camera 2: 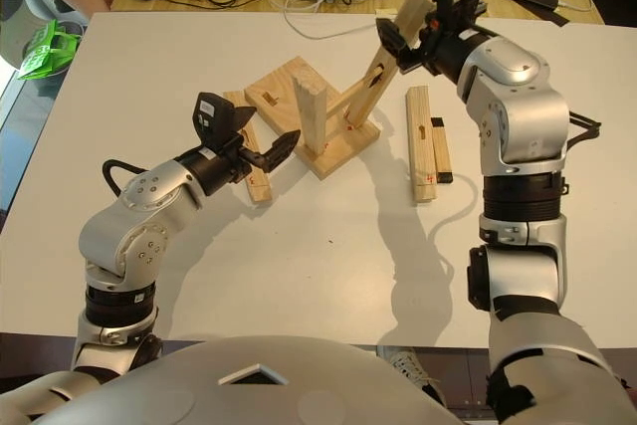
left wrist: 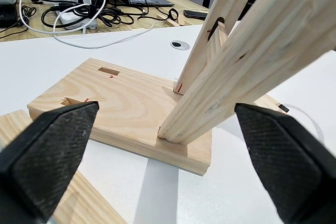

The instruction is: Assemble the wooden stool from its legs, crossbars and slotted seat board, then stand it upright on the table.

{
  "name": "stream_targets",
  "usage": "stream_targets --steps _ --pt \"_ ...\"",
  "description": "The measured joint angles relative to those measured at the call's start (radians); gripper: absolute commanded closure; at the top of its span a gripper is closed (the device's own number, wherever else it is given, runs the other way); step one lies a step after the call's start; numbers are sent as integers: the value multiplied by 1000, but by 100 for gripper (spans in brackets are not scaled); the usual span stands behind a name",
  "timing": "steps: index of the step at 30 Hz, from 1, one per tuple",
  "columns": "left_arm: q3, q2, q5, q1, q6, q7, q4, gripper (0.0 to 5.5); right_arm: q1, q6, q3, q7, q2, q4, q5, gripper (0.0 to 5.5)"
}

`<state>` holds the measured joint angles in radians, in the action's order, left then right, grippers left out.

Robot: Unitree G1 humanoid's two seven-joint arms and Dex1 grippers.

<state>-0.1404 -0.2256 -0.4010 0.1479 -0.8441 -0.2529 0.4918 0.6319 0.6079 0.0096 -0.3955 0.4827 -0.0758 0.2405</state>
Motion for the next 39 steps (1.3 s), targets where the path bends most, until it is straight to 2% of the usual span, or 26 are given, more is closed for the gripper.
stream_targets --steps 4,5,8,11,14,16,18,21,27,31,34,36,39 --pt "0 0 0 1 3 1 -2 70 29 -214 -37 46 -16 -1 -57 29" --pt "0 1 0 3 3 2 -2 70 61 -268 -50 48 -24 3 -59 29" --pt "0 0 1 4 4 3 -2 70 118 -312 -37 -17 -30 18 -54 76" --pt "6 14 15 22 16 14 -4 70 123 -333 104 -119 33 -3 -180 141" --pt "37 47 17 56 41 39 -4 70 27 -305 347 -356 185 17 -344 208" --pt "43 58 18 57 45 52 -4 70 -2 -320 411 -399 243 74 -412 258" --pt "42 71 18 57 49 55 -4 70 -2 -313 458 -407 243 93 -490 301" --pt "44 75 23 57 53 57 -12 70 -2 -300 469 -384 198 89 -533 357" --pt "56 77 36 64 71 53 -41 70 -60 -376 362 -258 40 76 -459 466" --pt "59 71 36 65 71 48 -41 70 -7 -285 221 -221 -3 171 -384 540" --pt "59 70 35 68 70 45 -40 70 131 -195 129 -179 -84 153 -298 546" --pt "61 70 35 69 68 46 -35 70 147 -152 156 -196 -69 57 -311 546" --pt "147 122 47 98 101 143 -57 70 -7 -200 354 -290 10 -94 -430 546"
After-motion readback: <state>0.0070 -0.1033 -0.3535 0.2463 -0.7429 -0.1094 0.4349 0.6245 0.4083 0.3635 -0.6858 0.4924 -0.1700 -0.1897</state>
